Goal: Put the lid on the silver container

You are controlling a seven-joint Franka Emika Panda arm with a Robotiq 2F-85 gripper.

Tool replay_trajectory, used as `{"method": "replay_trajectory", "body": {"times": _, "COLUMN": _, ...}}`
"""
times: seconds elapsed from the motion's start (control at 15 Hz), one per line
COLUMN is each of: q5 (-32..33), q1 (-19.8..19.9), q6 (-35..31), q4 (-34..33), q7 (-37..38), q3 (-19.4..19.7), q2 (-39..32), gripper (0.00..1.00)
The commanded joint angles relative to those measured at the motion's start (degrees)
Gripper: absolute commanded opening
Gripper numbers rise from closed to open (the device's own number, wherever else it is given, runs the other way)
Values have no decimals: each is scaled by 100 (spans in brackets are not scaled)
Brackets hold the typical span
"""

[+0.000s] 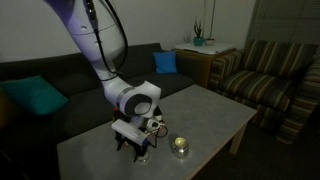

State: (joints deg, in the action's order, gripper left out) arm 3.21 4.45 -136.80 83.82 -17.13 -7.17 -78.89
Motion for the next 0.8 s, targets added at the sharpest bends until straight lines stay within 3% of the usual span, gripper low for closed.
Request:
{"method": "replay_trajectory", "body": {"times": 0.0, "q5": -190, "q1": -12, "q6": -98, "q4": -276, "q7": 319, "q3": 42, "q2": -201, "gripper": 100}}
{"method": "replay_trajectory", "body": {"times": 0.73, "q5": -283, "q1": -74, "q6": 15, "q4": -595, "q7": 1263, "q3": 268, "q2": -436, "gripper": 100}}
